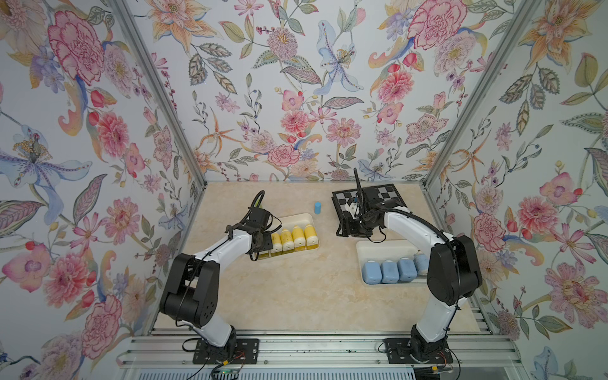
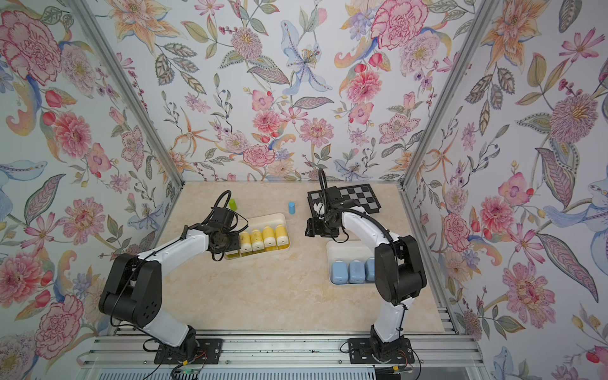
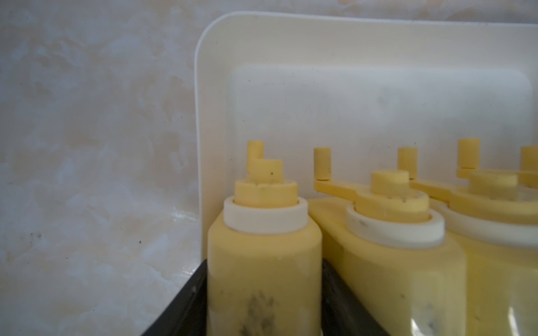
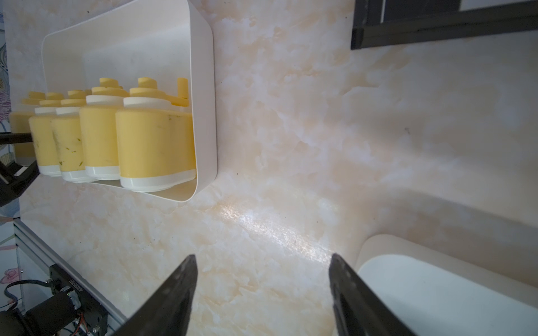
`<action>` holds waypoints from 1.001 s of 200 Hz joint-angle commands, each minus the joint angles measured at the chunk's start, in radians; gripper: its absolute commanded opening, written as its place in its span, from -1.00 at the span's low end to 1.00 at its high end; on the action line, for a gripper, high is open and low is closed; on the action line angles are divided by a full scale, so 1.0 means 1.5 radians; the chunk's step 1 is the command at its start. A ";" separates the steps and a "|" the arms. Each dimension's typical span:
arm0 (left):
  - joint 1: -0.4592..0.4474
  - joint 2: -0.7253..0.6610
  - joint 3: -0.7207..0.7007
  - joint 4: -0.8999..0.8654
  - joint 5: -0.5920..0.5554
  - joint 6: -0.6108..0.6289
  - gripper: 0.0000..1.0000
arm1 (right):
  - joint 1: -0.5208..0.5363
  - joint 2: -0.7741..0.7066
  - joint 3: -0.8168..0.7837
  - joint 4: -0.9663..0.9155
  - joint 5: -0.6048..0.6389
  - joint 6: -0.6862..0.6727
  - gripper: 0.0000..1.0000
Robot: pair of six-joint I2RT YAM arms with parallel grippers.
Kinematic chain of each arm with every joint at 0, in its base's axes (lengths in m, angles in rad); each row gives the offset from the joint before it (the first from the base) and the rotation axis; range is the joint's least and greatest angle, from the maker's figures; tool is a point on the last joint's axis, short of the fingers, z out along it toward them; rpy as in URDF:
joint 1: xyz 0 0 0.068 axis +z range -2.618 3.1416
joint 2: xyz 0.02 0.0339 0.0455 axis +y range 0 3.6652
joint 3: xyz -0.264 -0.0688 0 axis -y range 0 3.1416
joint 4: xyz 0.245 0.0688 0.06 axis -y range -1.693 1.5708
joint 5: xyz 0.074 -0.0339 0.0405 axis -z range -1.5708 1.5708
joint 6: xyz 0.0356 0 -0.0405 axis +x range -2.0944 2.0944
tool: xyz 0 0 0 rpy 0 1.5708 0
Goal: Place the pencil sharpeners by color into the storage box
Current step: Place the pencil sharpener in the storage box.
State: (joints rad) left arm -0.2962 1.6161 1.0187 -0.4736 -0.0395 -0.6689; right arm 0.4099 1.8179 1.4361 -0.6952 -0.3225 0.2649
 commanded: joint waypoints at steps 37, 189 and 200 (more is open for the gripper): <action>0.004 -0.003 0.013 -0.002 -0.007 0.002 0.21 | 0.000 -0.005 -0.009 -0.012 0.005 -0.012 0.46; 0.004 -0.132 0.024 -0.019 -0.050 0.002 0.31 | 0.003 -0.027 -0.012 -0.011 0.006 -0.007 0.46; 0.004 -0.147 0.019 -0.013 -0.056 0.002 0.34 | 0.004 -0.030 -0.014 -0.011 0.006 -0.006 0.46</action>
State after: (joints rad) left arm -0.2962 1.4540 1.0370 -0.4862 -0.0704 -0.6689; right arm 0.4099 1.8172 1.4311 -0.6949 -0.3225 0.2653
